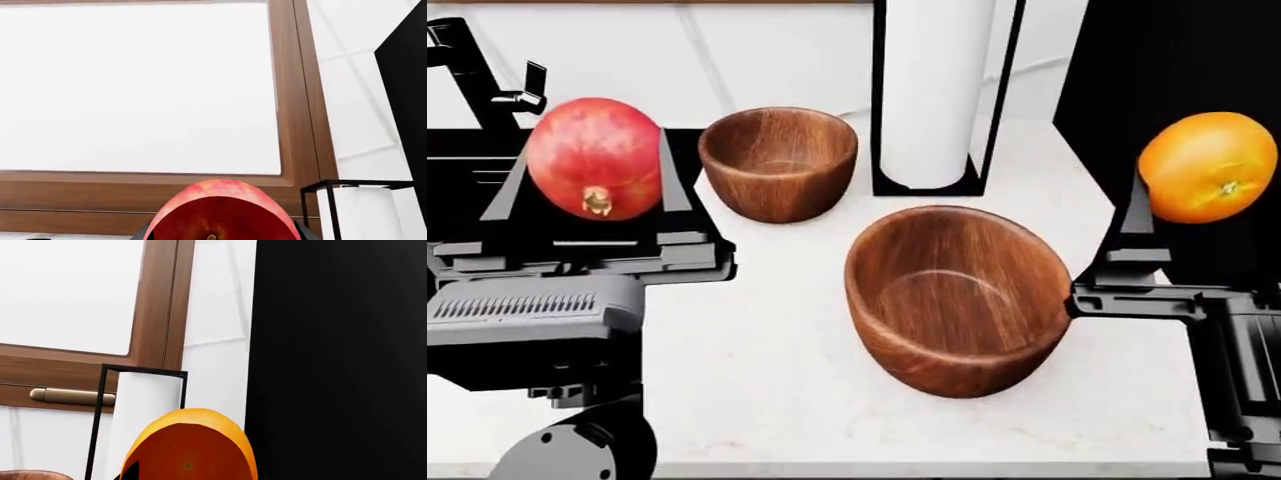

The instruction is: Pick the pomegranates and oranges from the sink and place them in one bowl. Place the brussel sprout in the other bowl. Then turn off the sink faucet.

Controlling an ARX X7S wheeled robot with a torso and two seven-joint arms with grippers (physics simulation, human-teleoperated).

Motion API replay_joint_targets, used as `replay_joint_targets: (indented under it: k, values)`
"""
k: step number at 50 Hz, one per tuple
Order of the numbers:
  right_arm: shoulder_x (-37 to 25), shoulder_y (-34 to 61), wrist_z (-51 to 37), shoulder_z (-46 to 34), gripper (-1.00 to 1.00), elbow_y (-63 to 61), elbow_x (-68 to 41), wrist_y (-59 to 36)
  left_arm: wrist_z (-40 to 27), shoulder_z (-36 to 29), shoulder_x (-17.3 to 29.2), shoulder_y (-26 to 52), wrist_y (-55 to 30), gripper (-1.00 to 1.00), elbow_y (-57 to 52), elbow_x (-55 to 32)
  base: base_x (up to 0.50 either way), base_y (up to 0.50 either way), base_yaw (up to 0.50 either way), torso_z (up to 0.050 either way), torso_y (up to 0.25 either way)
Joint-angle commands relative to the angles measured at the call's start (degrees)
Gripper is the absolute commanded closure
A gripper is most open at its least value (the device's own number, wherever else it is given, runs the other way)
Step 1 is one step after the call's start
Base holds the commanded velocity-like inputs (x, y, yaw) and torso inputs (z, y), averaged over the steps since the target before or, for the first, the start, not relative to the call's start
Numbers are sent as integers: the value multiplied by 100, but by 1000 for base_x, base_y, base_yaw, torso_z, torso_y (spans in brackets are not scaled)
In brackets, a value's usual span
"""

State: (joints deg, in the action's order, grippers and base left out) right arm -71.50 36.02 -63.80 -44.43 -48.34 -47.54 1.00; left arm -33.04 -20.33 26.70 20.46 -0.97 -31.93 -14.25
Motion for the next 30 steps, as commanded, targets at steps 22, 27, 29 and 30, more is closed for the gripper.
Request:
replay_joint_targets:
  k: [22, 27, 29, 30]
  values:
    - [694, 2414, -147, 225, 100, -411, -2699, -2697, -67, 146, 99, 58, -12, 100, -210, -267, 0, 0, 0, 0, 0]
    - [970, 2883, 37, 223, 100, -97, -3550, -2913, -80, 175, 108, 78, -36, 100, -221, -310, 0, 0, 0, 0, 0]
    - [1102, 3118, 49, 187, 100, 68, -3932, -3075, -85, 192, 122, 80, -51, 100, -242, -335, 0, 0, 0, 5, 0]
    - [1169, 3222, 65, 170, 100, 160, -4113, -3139, -90, 210, 129, 82, -52, 100, -246, -352, 0, 0, 0, 0, 0]
